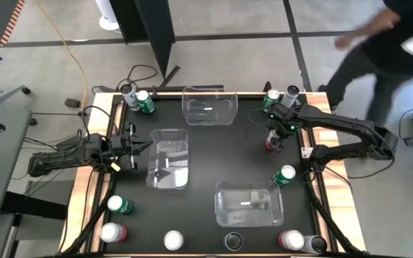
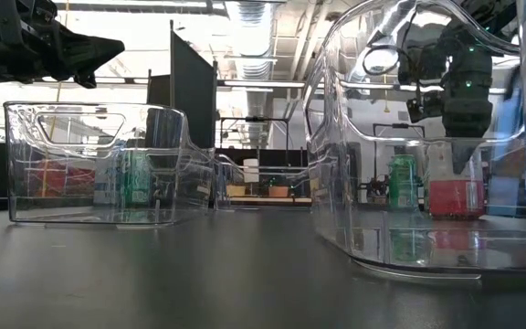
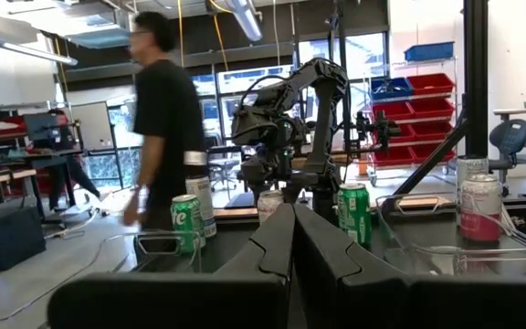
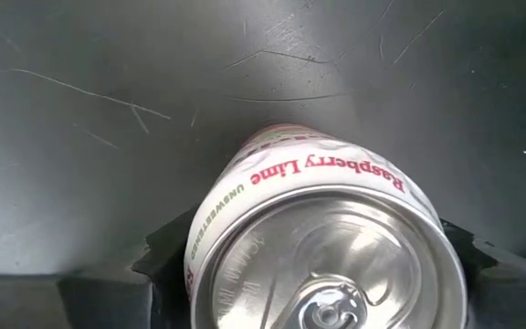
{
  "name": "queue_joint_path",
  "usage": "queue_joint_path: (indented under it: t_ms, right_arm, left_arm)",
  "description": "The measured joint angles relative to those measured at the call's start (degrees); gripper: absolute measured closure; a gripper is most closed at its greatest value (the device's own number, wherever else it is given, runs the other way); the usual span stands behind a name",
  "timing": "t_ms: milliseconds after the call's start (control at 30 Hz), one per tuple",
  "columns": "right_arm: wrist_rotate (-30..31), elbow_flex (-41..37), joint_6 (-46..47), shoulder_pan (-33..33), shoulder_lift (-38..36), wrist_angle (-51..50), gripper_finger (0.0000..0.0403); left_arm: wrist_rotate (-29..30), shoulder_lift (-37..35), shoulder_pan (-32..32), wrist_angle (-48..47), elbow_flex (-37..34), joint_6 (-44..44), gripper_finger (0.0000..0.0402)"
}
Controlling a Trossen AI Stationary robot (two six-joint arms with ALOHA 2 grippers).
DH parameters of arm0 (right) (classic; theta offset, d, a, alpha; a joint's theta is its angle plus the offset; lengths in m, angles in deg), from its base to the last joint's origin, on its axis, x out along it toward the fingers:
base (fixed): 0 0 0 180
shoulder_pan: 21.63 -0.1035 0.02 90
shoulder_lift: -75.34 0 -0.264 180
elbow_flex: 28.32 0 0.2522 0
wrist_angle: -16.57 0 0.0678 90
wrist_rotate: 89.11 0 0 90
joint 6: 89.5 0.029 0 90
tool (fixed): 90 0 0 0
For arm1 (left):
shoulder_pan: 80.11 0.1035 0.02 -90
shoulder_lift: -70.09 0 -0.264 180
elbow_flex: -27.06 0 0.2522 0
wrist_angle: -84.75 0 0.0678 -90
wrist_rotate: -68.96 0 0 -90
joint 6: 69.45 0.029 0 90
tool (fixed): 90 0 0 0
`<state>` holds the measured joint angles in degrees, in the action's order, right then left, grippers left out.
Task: Sort soda cans
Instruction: Put the pink soda can into the middle transparent bin
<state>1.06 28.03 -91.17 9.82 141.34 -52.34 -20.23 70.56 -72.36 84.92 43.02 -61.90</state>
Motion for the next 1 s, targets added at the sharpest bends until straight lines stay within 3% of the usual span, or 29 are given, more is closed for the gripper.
queue_joint_path:
  t_ms: [467, 800, 1000]
  right_arm:
    - [-0.46, 7.42, 1.98, -6.43, 0.22, -0.57, 0.0104]
    - [-0.20, 18.10, 2.34, -11.14, 1.09, -1.08, 0.0104]
    - [-0.15, 26.54, 1.46, -15.54, 6.85, -1.78, 0.0104]
  left_arm:
    - [0.01, 0.00, 0.00, 0.07, 0.02, -0.02, 0.0395]
    - [2.10, 0.00, 0.00, 0.13, 0.02, -0.02, 0.0395]
    - [2.52, 0.00, 0.01, 0.19, 0.02, -0.08, 0.0395]
